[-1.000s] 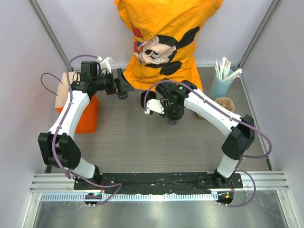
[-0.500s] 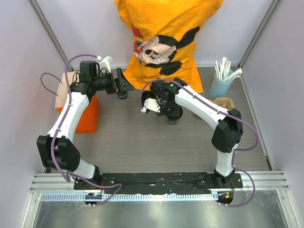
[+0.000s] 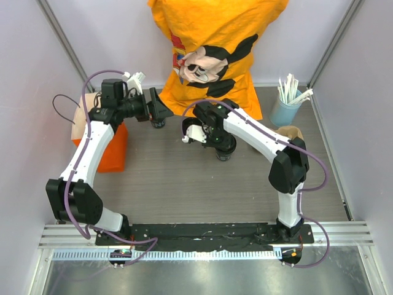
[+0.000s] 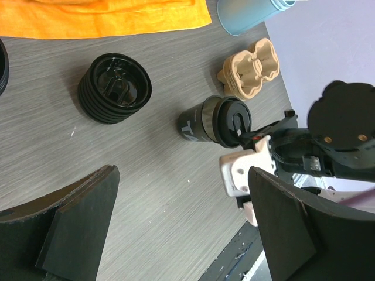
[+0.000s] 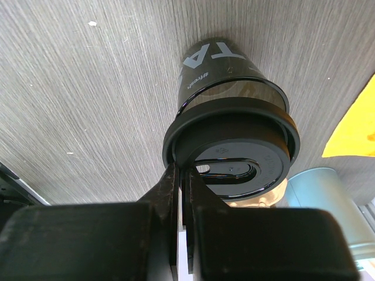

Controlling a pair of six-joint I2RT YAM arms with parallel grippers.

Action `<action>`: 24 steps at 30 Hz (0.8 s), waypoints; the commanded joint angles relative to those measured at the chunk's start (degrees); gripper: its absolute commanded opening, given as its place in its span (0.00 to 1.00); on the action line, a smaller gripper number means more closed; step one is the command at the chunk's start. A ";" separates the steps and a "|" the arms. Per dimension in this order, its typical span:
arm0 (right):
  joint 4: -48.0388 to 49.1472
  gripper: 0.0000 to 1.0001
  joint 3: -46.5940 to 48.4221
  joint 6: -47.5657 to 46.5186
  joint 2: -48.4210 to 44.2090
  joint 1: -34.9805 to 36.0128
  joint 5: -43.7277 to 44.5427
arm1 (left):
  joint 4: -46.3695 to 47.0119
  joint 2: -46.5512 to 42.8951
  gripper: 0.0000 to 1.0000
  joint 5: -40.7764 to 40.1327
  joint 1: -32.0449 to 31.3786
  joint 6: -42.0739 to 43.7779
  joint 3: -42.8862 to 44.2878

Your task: Pack the takeout coffee

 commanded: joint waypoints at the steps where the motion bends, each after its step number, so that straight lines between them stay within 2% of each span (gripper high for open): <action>1: -2.39 0.05 2.88 0.69 0.36 -0.60 0.24 | 3.13 -3.19 0.96 1.08 0.02 -0.83 -0.47; 24: -2.39 0.05 2.97 1.39 2.73 -0.86 -1.52 | 3.57 -4.25 0.96 1.43 0.02 -1.01 -1.17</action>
